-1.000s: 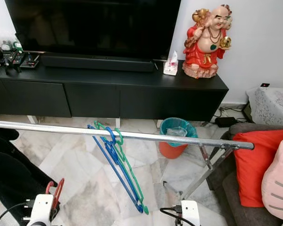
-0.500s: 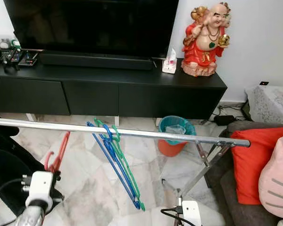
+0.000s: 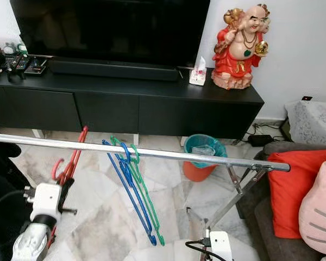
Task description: Hang hanger
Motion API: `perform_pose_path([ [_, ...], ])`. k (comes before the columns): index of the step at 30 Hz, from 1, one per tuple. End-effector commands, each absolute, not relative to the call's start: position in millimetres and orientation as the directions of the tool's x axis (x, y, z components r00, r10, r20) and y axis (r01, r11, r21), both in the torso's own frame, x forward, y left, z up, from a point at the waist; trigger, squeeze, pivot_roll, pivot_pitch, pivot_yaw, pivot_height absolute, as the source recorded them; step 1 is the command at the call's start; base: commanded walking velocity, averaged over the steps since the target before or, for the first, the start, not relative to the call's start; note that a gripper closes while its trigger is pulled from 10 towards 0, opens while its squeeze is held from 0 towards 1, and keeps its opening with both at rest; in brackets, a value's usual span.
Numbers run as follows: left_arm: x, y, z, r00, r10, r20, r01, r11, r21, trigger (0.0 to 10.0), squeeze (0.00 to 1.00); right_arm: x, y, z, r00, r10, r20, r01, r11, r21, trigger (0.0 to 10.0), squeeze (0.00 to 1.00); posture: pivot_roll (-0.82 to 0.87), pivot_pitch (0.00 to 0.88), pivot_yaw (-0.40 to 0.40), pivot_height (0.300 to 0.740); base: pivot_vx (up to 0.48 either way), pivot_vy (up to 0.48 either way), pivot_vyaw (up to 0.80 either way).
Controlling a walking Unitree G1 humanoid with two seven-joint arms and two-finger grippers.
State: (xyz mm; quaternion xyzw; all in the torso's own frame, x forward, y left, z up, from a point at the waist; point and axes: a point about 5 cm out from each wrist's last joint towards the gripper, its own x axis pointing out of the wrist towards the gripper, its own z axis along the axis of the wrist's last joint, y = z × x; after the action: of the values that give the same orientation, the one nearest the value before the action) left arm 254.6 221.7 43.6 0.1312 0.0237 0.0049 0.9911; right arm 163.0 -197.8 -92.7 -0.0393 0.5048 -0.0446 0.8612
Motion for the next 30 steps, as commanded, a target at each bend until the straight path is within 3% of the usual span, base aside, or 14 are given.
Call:
perform_pose_path([
  [1, 261, 220, 47, 0.998, 0.009, -0.059, 0.007, 0.964, 0.264, 10.0, 0.00, 163, -202, -92, 0.486, -0.130, -0.864, 0.048, 0.991, -0.122, 10.0, 0.00, 0.06, 0.000, -0.126, 0.740, 0.000, 0.000, 0.00],
  [11, 280, 219, 64, 1.000, 0.025, -0.004, -0.024, 0.977, 0.214, 10.0, 0.00, 163, -201, -92, 0.488, -0.132, -0.863, 0.052, 0.991, -0.122, 10.0, 0.00, 0.06, 0.000, -0.123, 0.740, 0.000, 0.000, 0.00],
  [17, 275, 215, 69, 0.999, -0.036, 0.010, 0.033, 0.970, 0.241, 10.0, 0.00, 163, -201, -92, 0.487, -0.131, -0.863, 0.053, 0.991, -0.121, 10.0, 0.00, 0.05, 0.000, -0.120, 0.740, 0.000, 0.000, 0.00],
  [23, 268, 221, 73, 0.999, -0.012, 0.034, 0.004, 0.970, 0.243, 10.0, 0.00, 163, -202, -92, 0.487, -0.130, -0.863, 0.048, 0.991, -0.122, 10.0, 0.00, 0.06, 0.000, -0.123, 0.740, 0.000, 0.000, 0.00],
  [30, 284, 218, 81, 0.999, 0.003, 0.035, -0.011, 0.971, 0.239, 10.0, 0.00, 164, -202, -92, 0.488, -0.130, -0.863, 0.047, 0.991, -0.122, 10.0, 0.00, 0.06, 0.000, -0.122, 0.740, 0.000, 0.000, 0.00],
])
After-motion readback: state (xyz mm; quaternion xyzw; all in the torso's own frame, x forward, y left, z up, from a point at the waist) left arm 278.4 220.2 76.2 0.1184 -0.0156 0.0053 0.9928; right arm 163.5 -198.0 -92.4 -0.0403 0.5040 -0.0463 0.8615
